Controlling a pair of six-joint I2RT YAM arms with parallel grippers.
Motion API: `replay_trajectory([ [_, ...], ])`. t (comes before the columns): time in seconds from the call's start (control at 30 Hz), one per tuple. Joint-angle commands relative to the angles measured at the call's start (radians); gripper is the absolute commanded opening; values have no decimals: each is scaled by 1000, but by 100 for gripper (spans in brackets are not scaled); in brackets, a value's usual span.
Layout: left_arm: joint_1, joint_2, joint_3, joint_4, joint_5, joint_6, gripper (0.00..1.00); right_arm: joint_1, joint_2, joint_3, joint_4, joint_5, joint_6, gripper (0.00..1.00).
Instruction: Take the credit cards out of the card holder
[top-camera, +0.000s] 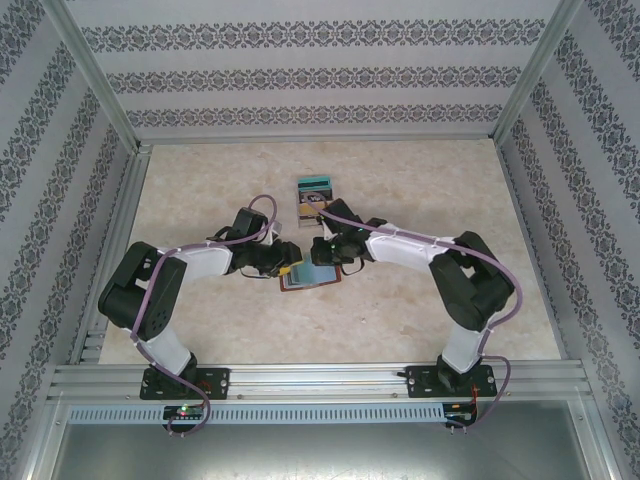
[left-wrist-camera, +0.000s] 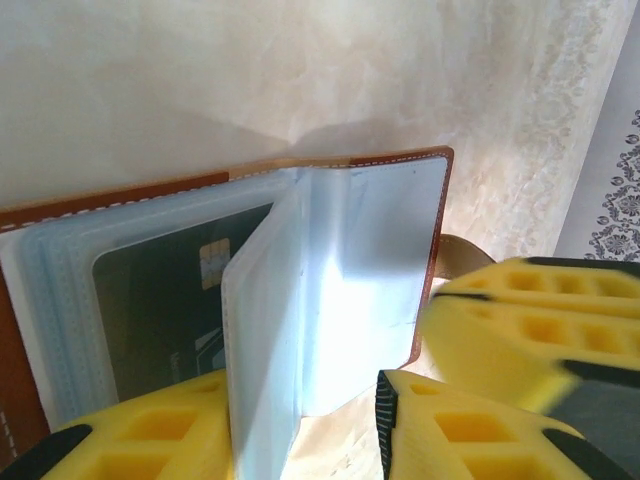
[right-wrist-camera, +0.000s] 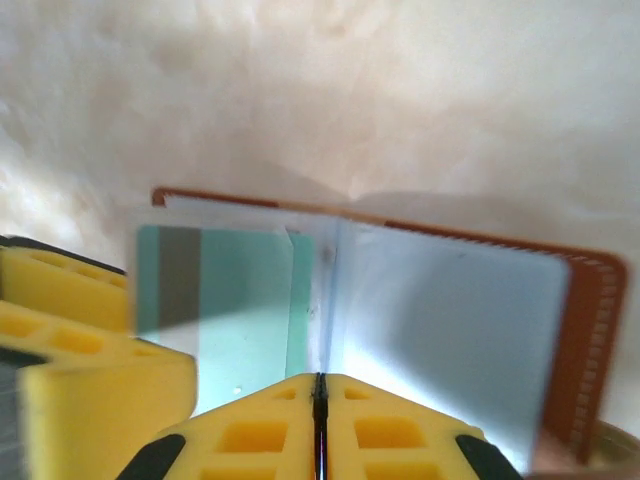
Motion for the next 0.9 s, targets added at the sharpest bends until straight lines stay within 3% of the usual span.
replay_trajectory([
  [0.0, -24, 22, 36, 50, 21, -13, 39, -11, -67, -35, 15, 73, 18, 12],
  [0.4, -90, 105, 166, 50, 47, -24, 39, -61, -175, -189, 16, 175, 42, 12],
  [0.7, -93, 94, 176, -8, 11, 3, 42, -63, -196, -180, 20, 152, 20, 15],
  [0.87, -69, 43, 122, -21, -44, -3, 41, -44, -133, -113, -4, 86, -17, 13],
])
